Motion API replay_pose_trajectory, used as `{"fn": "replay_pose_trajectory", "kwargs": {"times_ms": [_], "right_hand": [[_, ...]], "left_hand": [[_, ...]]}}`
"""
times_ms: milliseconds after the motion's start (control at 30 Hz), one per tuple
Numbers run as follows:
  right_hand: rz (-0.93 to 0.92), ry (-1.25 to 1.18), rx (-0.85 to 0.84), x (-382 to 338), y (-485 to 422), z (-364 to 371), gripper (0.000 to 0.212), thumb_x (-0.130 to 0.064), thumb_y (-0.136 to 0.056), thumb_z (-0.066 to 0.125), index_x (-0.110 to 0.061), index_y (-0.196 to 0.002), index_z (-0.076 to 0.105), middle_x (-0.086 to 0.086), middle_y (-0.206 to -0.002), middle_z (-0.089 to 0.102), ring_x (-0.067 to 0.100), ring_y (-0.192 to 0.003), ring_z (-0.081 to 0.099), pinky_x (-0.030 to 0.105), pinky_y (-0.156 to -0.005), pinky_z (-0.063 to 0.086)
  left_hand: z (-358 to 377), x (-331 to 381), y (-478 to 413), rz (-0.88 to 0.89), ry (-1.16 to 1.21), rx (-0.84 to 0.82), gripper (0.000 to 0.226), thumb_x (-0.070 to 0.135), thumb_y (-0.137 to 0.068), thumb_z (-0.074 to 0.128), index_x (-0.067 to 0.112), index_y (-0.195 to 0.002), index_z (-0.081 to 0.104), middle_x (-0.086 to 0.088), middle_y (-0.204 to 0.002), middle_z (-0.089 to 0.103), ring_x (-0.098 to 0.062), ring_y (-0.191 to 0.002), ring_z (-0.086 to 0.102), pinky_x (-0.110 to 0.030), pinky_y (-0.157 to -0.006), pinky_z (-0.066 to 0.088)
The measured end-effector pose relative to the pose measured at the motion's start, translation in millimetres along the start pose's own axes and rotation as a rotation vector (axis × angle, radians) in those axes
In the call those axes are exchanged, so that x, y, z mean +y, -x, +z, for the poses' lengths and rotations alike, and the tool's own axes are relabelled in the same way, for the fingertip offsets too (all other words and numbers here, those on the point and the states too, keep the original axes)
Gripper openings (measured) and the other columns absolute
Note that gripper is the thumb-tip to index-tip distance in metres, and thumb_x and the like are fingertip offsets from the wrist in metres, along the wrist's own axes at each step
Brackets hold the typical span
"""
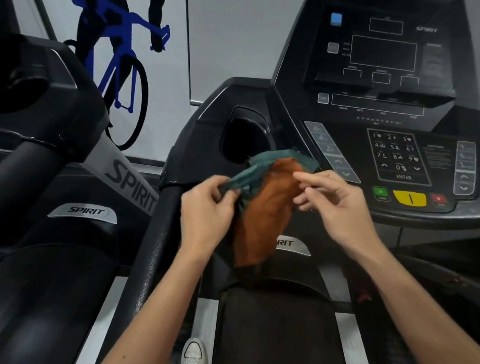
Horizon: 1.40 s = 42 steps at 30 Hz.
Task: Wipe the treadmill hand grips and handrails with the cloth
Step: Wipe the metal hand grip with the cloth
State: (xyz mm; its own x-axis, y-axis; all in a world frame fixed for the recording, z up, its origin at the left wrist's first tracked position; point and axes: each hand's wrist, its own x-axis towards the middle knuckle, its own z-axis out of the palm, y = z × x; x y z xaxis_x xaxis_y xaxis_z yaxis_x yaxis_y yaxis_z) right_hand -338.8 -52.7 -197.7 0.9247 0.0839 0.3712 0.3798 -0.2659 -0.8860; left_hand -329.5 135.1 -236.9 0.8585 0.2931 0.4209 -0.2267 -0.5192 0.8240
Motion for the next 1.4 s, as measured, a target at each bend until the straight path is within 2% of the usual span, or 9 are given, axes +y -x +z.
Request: {"fn": "replay_pose_trajectory", "kwargs": {"times_ms": [100, 267, 367, 433, 533, 733, 1033, 1200, 1400], "right_hand": [[-0.042, 0.098, 0.136, -1, -17, -13, 0.036, 0.005, -0.089, 0.051, -0.029, -0.096, 0.062, 0.005, -0.091, 0.052, 0.012, -0.076, 0.059, 0.016, -0.065, 0.052], [0.144, 0.168, 0.091, 7, -44, -11, 0.026, -0.018, -0.096, 0.047, -0.022, -0.120, 0.056, 0.008, -0.120, 0.058, 0.018, -0.104, 0.057, 0.043, -0.098, 0.046], [0.083, 0.203, 0.033, 1, -41, -1, 0.026, -0.014, -0.099, 0.038, -0.020, -0.109, 0.062, 0.006, -0.112, 0.066, 0.011, -0.100, 0.059, 0.024, -0.093, 0.047], [0.097, 0.169, 0.027, 3, -39, -2, 0.026, -0.017, -0.099, 0.039, -0.024, -0.105, 0.064, 0.002, -0.107, 0.067, 0.012, -0.101, 0.061, 0.030, -0.094, 0.048], [0.164, 0.101, 0.037, 9, -40, -5, 0.031, -0.024, -0.098, 0.042, -0.014, -0.123, 0.059, 0.004, -0.123, 0.061, 0.017, -0.114, 0.058, 0.042, -0.099, 0.047], [0.190, 0.037, 0.044, 8, -39, -2, 0.034, -0.019, -0.099, 0.040, -0.006, -0.129, 0.052, 0.008, -0.131, 0.053, 0.018, -0.114, 0.057, 0.024, -0.088, 0.053], [0.242, -0.021, 0.035, 6, -39, -4, 0.033, -0.017, -0.098, 0.043, -0.006, -0.128, 0.053, 0.011, -0.127, 0.056, 0.022, -0.109, 0.060, 0.024, -0.086, 0.054], [0.246, 0.001, 0.029, 5, -40, -4, 0.033, -0.017, -0.098, 0.043, -0.005, -0.127, 0.053, 0.011, -0.125, 0.058, 0.022, -0.109, 0.060, 0.032, -0.090, 0.053], [0.238, 0.031, 0.042, 7, -42, -2, 0.033, -0.015, -0.098, 0.041, -0.002, -0.127, 0.053, 0.009, -0.125, 0.057, 0.021, -0.110, 0.060, 0.034, -0.092, 0.052]], "left_hand": [[-1, 6, -16, -0.129, 0.108, -0.001, 0.005, 0.014, -0.084, 0.064, 0.014, -0.090, 0.065, 0.004, -0.058, 0.060, -0.009, -0.055, 0.058, -0.016, -0.056, 0.043], [27, 29, -20, -0.061, 0.500, -0.331, 0.033, 0.015, -0.081, 0.070, 0.024, -0.108, 0.054, 0.008, -0.103, 0.066, -0.003, -0.102, 0.060, -0.024, -0.094, 0.044], [34, 26, -20, 0.121, 0.244, -0.507, 0.078, 0.030, -0.074, 0.077, 0.031, -0.139, 0.035, 0.009, -0.136, 0.049, -0.006, -0.126, 0.044, -0.027, -0.105, 0.036], [32, 21, -19, 0.189, 0.102, -0.538, 0.081, 0.038, -0.078, 0.070, 0.043, -0.143, 0.022, 0.015, -0.144, 0.039, -0.008, -0.131, 0.039, -0.038, -0.107, 0.036], [24, 5, -12, 0.134, 0.153, -0.556, 0.071, 0.041, -0.082, 0.064, 0.056, -0.137, 0.022, 0.020, -0.139, 0.041, -0.006, -0.129, 0.041, -0.038, -0.108, 0.035], [-7, -30, -4, 0.001, 0.249, -0.662, 0.074, 0.025, -0.074, 0.076, 0.046, -0.133, 0.034, 0.012, -0.135, 0.049, -0.002, -0.124, 0.047, -0.021, -0.107, 0.035], [-30, -36, -20, -0.039, -0.169, -0.728, 0.068, 0.016, -0.062, 0.085, 0.021, -0.125, 0.059, 0.013, -0.104, 0.061, -0.006, -0.105, 0.056, -0.018, -0.089, 0.039], [-22, -34, -24, 0.014, -0.437, -0.776, 0.055, 0.007, -0.061, 0.085, 0.010, -0.112, 0.064, -0.005, -0.106, 0.066, -0.021, -0.102, 0.060, -0.024, -0.080, 0.043], [-13, -15, 0, -0.044, -0.257, -0.510, 0.049, 0.016, -0.063, 0.084, 0.015, -0.109, 0.066, -0.004, -0.104, 0.069, -0.022, -0.101, 0.062, -0.031, -0.088, 0.048]]}}
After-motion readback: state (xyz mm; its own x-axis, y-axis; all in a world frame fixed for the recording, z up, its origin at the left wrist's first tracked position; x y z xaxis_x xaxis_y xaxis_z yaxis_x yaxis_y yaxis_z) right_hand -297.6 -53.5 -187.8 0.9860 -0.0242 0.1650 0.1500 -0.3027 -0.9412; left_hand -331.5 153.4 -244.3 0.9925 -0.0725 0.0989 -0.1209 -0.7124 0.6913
